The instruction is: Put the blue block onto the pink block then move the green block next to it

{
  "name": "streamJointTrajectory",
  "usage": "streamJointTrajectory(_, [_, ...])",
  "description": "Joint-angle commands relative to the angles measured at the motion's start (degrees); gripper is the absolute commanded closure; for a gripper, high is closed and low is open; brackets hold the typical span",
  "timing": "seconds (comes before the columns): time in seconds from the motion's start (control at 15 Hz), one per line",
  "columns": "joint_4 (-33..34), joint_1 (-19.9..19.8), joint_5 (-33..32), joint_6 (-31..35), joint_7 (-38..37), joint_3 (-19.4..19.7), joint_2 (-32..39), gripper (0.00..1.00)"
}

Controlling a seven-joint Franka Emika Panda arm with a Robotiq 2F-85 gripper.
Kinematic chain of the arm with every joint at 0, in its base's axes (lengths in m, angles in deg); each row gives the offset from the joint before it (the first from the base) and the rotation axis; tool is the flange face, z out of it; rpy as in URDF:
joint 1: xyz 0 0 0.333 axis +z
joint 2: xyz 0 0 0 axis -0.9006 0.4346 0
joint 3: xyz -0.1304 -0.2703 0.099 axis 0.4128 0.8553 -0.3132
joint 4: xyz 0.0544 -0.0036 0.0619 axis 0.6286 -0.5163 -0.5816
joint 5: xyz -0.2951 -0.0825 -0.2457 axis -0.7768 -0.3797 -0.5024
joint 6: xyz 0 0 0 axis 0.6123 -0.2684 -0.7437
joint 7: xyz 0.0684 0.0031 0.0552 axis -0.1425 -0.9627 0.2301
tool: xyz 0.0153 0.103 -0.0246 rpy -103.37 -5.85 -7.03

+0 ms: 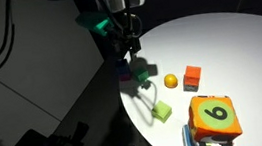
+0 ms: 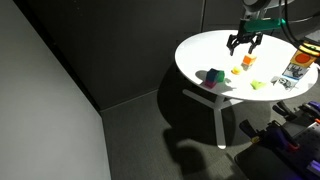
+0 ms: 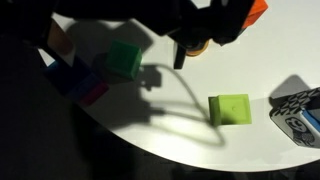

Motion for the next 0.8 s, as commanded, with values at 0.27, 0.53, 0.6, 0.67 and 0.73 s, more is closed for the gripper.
streamJointTrajectory(0.27, [-5.6, -2.2, 0.6, 1.5, 6.1, -1.8, -10.2, 0.00])
streamJointTrajectory(0.53, [-7.4, -2.4, 0.3, 1.4, 6.7, -2.3, -14.1, 0.00])
streamJointTrajectory(0.6, [-7.6, -2.4, 0.1, 1.0, 6.4, -2.4, -15.0, 0.00])
streamJointTrajectory(0.67, [-8.0, -2.5, 0.1, 1.0, 6.4, -2.5, -15.9, 0.00])
streamJointTrajectory(0.73, [-8.3, -2.5, 0.2, 0.3, 6.7, -2.6, -16.8, 0.00])
